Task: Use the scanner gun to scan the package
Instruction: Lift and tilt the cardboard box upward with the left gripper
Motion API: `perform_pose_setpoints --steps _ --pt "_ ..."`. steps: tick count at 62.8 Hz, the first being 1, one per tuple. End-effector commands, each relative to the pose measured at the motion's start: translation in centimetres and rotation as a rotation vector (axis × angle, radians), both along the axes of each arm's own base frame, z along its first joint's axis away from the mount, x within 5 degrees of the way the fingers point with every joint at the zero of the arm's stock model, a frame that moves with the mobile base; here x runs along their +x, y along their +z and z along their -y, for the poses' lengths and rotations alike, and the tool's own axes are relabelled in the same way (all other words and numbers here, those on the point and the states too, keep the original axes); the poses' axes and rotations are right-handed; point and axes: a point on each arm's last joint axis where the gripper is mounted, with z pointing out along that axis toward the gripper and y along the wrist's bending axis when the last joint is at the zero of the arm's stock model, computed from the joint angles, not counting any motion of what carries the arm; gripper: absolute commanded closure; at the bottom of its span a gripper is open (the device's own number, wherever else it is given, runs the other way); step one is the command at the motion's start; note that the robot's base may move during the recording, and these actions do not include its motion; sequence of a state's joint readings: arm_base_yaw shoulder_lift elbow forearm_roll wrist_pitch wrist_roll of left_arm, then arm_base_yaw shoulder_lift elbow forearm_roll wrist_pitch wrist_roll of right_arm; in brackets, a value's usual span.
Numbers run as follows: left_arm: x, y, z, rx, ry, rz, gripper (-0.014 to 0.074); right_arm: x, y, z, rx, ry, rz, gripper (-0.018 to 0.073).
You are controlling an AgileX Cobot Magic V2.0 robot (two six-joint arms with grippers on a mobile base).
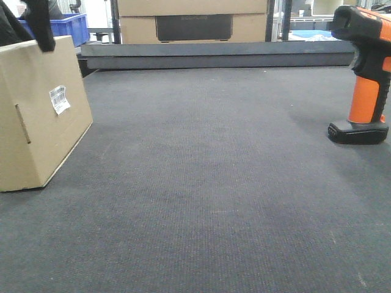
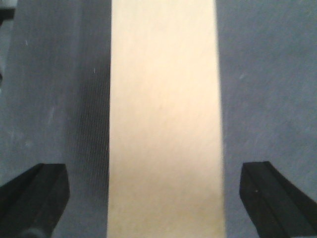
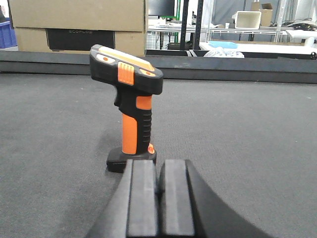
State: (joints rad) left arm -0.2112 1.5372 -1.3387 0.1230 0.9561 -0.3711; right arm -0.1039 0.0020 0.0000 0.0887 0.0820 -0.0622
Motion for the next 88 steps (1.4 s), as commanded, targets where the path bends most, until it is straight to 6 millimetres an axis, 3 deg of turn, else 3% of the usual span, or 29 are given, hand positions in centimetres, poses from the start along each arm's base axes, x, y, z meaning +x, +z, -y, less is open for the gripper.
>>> perform_pose_setpoints --steps 1,14,29,46,53,65,78,88 --pt "-0.4 -0.9 0.2 -0.008 0.002 -0.028 -0.0006 0.0 0.2 0.0 -0.006 -0.007 0.022 0.0721" --pt "-0.4 -1.4 0.2 -0.014 0.004 -0.048 -0.0005 0.0 0.2 0.0 -0.006 -0.007 0.022 0.0721" --pt "0.3 -3.4 0.8 -0.018 0.005 -0.138 -0.0005 0.0 0.2 0.0 -0.006 -0.007 0.022 0.0721" --pt "0.2 -3.6 0.8 -0.015 0.008 -0.163 0.0022 0.0 0.2 0.0 -0.006 -0.007 0.022 0.0721" --pt "0.2 -3.6 0.9 -0.029 0.010 -0.166 0.0153 0.0 0.2 0.0 -0.006 -0.007 0.022 0.0721" --pt "0.3 -3.2 1.0 -0.038 0.010 -0.157 0.0690 0.0 0.2 0.0 -0.006 -0.007 0.022 0.0721" --pt "0.9 0.1 1.2 -0.058 0.013 -0.107 0.0707 0.0 0.2 0.0 -0.006 -0.007 0.022 0.0721" --pt "1.1 2.7 2.3 -0.195 0.003 -0.061 0.0707 0.0 0.2 0.0 -0.006 -0.007 0.022 0.0721"
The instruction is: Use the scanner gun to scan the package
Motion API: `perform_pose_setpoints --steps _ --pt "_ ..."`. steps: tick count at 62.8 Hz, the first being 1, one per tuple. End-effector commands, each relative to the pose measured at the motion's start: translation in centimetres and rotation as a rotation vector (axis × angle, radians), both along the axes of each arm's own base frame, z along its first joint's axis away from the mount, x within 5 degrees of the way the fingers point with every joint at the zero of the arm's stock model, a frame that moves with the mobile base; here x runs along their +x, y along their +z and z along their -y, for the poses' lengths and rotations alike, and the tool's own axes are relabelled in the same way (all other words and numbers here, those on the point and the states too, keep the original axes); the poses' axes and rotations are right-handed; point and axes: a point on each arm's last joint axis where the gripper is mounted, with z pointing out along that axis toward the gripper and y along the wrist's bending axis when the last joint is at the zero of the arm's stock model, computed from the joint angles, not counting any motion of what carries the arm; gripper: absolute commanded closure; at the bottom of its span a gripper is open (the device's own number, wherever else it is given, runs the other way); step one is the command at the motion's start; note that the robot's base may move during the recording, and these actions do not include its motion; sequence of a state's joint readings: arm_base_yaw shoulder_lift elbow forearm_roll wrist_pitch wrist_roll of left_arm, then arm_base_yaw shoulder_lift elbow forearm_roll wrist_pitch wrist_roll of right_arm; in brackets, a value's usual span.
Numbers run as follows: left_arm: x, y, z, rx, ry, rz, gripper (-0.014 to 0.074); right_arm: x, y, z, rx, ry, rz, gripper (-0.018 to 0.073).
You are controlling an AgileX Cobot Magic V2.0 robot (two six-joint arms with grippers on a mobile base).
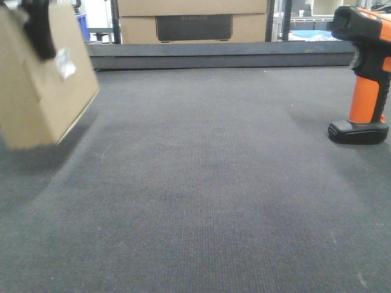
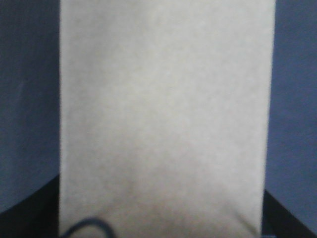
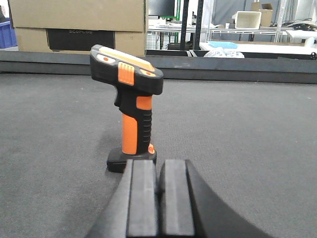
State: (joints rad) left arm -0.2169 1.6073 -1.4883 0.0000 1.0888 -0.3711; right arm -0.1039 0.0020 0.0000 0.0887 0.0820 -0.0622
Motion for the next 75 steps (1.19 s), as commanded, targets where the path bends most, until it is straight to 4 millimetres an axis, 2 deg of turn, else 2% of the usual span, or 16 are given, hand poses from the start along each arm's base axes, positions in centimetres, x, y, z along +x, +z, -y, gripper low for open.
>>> perform_pose_setpoints --steps 1,7,20,29,37,50,65,75 --pt "-0.1 1.3 1.0 -0.102 -0.005 0.017 0.0707 0.0 0.2 0.0 -0.006 -0.007 0.022 0.0721" --pt "-0.3 1.2 2.1 -0.185 -0.018 -0.004 0.0707 0.0 0.2 0.0 -0.006 -0.007 0.022 0.0721" --pt "-0.6 0.6 5.9 -0.192 -0.121 0.013 0.0707 0.0 0.2 0.0 -0.006 -0.007 0.022 0.0721" --pt "-0.3 -1.2 9.3 -0.281 -0.153 -0.034 0.0707 0.0 0.2 0.0 -0.007 -0.007 0.025 0.0721" --pt "0.0 -2.4 11.2 -0.332 -0.166 -0.056 0.0707 0.0 0.4 0.1 -0.009 -0.009 0.048 0.0721" --pt "0.4 -2.4 11.7 -0.354 -0.151 -0.010 0.0707 -0.3 2.0 0.2 -0.026 -0.026 0.225 0.0721" --pt "0.8 -2.2 11.7 -0.369 -0.139 0.030 0.0707 -0.5 6.1 0.0 -0.020 -0.003 0.105 0.0721" --pt "0.8 -2.2 11.7 -0.369 -0.139 0.030 0.0707 1.7 9.0 0.2 -0.012 -0.003 0.031 0.0721"
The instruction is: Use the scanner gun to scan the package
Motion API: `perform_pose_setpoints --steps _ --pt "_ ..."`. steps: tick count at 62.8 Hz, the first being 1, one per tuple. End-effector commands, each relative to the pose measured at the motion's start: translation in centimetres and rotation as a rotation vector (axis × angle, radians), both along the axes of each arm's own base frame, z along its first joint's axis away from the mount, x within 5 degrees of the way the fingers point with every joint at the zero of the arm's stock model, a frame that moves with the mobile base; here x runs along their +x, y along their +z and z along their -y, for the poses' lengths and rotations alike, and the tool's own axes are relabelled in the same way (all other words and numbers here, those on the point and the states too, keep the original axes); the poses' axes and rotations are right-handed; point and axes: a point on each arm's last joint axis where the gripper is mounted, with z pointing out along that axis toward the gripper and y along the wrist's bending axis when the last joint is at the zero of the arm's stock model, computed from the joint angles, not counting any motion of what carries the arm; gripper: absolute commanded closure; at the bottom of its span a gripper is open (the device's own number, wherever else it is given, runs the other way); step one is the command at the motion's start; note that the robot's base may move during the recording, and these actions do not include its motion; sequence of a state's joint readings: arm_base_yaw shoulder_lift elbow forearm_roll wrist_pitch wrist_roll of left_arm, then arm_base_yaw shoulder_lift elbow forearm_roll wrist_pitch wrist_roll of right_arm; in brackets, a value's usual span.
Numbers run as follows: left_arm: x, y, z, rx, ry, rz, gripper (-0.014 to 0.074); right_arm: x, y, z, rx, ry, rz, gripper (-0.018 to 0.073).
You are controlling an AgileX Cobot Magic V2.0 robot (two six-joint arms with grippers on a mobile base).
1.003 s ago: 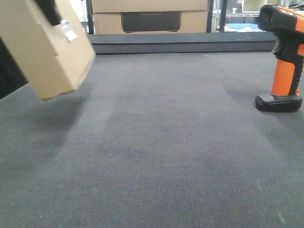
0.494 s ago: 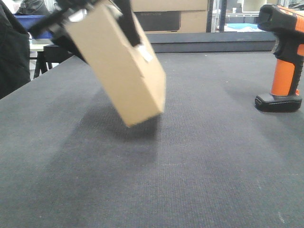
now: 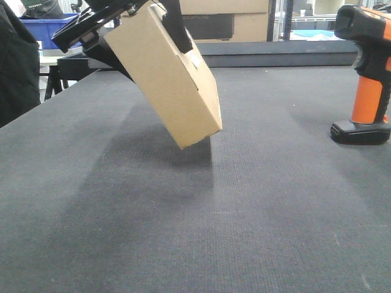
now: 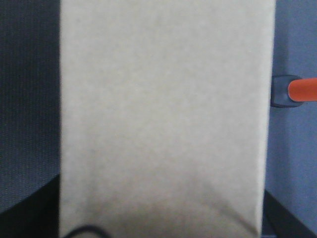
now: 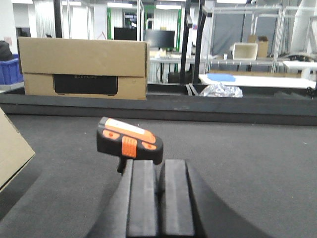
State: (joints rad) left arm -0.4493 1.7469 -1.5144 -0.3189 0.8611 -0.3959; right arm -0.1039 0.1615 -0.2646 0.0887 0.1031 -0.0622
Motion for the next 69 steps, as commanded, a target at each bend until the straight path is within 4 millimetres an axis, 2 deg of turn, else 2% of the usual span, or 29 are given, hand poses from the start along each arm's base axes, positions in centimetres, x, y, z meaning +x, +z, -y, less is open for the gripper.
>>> perform_pose_setpoints --steps 1,11,25,30,35,41,61,69 --pt "0.0 0.8 0.2 -0.028 0.010 0.029 0.0707 1.6 1.3 0.2 -0.001 -0.005 -0.066 0.0721" --pt "0.0 0.8 0.2 -0.028 0.010 0.029 0.0707 5.6 1.2 0.7 0.007 -0.017 -0.134 0.0721" --pt "0.0 0.8 0.2 -0.028 0.010 0.029 0.0707 8.7 0.4 1.4 0.057 -0.044 -0.124 0.0721" --pt "0.0 0.8 0.2 -0.026 0.010 0.029 0.0707 10.1 -0.5 1.7 0.125 -0.067 -0.154 0.0721" --pt "0.0 0.8 0.2 -0.026 0.010 0.029 0.0707 11.6 -1.7 1.8 0.125 -0.074 -0.204 0.0721" --pt "0.0 0.8 0.2 -0.024 0.009 0.030 0.0707 13.1 -2.5 1.8 0.126 -0.077 -0.186 0.0721" --pt "0.1 0.8 0.0 0.005 0.006 0.053 0.0707 16.9 -5.7 -1.2 0.113 0.035 -0.171 0.0721" --pt "0.1 0.7 -0.1 0.009 0.006 0.055 0.0707 17.9 -6.8 -1.3 0.100 0.029 -0.157 0.0721"
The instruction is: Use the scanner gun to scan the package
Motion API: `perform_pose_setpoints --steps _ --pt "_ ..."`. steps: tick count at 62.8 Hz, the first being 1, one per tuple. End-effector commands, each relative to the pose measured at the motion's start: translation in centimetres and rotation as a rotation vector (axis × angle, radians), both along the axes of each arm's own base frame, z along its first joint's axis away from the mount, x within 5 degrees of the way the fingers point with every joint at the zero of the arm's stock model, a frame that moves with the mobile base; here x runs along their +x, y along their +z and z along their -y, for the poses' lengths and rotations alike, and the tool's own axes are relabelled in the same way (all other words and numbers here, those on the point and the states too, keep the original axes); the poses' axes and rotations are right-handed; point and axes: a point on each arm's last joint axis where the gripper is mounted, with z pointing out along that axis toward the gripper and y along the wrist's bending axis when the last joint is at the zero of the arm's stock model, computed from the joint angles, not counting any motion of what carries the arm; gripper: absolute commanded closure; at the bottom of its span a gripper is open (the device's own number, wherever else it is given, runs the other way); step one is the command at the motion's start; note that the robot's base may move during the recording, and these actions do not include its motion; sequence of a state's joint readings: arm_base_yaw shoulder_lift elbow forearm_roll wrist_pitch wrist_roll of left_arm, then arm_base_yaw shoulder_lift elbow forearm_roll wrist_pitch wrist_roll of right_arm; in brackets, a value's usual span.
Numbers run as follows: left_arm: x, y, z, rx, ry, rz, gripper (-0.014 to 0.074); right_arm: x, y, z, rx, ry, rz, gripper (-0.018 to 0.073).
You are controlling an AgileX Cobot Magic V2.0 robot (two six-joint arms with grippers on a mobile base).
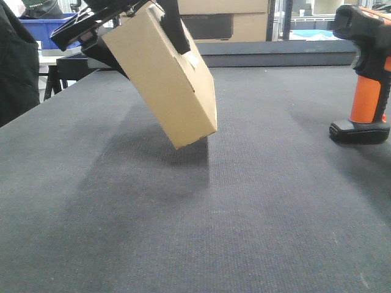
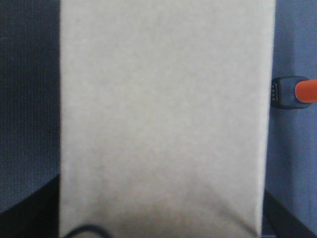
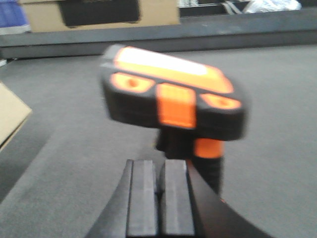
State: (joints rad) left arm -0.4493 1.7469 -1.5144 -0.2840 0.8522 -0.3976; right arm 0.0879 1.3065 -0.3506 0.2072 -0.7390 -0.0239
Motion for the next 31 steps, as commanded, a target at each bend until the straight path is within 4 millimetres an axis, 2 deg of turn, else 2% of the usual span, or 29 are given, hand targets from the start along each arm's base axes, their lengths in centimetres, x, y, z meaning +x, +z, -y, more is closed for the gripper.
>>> perform_pose_setpoints --steps 1,23,25,31 --pt "0.0 0.8 0.1 -0.019 0.006 0.033 0.0707 0.8 -0.2 0.0 -0.004 -0.014 0.060 0.0721" --pt "0.1 0.7 0.0 0.000 0.004 0.042 0.0707 1.6 -2.0 0.6 0.022 -0.097 0.033 0.0712" --pt "0.1 0.6 0.1 0.001 0.004 0.040 0.0707 1.6 -2.1 0.6 0.023 -0.097 0.032 0.0686" --pt "0.2 0.4 0.1 0.003 0.004 0.037 0.0707 1.6 -2.1 0.6 0.058 -0.102 0.035 0.0505"
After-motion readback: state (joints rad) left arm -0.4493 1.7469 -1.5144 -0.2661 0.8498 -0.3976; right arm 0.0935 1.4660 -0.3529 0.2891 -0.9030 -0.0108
